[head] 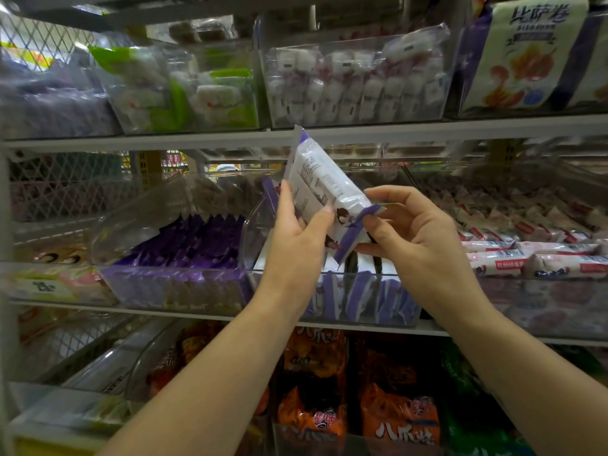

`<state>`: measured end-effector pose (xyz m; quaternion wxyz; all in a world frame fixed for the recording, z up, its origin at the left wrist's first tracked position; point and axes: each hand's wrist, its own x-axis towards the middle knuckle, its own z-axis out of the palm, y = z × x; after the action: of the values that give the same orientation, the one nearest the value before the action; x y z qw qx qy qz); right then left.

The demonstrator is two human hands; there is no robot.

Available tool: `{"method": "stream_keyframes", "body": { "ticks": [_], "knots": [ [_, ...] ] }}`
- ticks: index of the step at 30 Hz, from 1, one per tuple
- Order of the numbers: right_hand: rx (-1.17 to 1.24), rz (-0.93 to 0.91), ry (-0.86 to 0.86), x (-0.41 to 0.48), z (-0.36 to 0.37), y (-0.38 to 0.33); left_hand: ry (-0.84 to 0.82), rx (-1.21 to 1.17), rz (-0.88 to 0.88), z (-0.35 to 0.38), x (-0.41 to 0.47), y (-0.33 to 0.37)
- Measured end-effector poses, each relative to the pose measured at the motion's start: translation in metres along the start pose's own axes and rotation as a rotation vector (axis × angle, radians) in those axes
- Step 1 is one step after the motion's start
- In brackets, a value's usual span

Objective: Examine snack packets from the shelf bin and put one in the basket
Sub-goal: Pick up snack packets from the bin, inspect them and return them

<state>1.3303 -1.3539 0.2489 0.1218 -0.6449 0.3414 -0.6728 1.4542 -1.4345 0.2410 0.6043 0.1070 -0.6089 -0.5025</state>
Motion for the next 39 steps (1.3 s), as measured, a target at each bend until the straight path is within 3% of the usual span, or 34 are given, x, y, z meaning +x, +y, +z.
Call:
{"method": "stream_keyframes", "body": {
  "ticks": [9,15,22,28,32,34,36,39],
  "knots": [
    [-0.257,-0.01,-0.107,-0.005,-0.004,0.008,0.032,-0.014,-0.132,0.0,-0.002,0.005],
    [-0.303,-0.051,-0.13,-0.01,-0.005,0.008,0.142,-0.219,-0.245,-0.011,-0.003,0.005],
    [-0.269,-0.089,-0.151,-0.012,-0.006,0.007,0.139,-0.467,-0.342,-0.018,-0.003,0.013],
    [-0.124,-0.057,-0.107,-0.011,-0.005,0.005,0.071,-0.373,-0.303,-0.015,-0.006,0.019],
    [0.206,0.083,0.025,-0.005,-0.006,0.0,-0.133,-0.047,-0.151,-0.014,-0.009,0.023],
    [0.273,0.138,0.058,-0.002,-0.008,-0.002,-0.231,0.008,-0.134,-0.016,-0.009,0.023],
    [0.225,0.154,0.046,0.0,-0.01,-0.005,-0.278,0.022,-0.111,-0.018,-0.008,0.025],
    [-0.049,0.138,0.03,0.002,-0.02,-0.007,-0.257,0.124,-0.067,-0.018,-0.004,0.035]
  ]
}}
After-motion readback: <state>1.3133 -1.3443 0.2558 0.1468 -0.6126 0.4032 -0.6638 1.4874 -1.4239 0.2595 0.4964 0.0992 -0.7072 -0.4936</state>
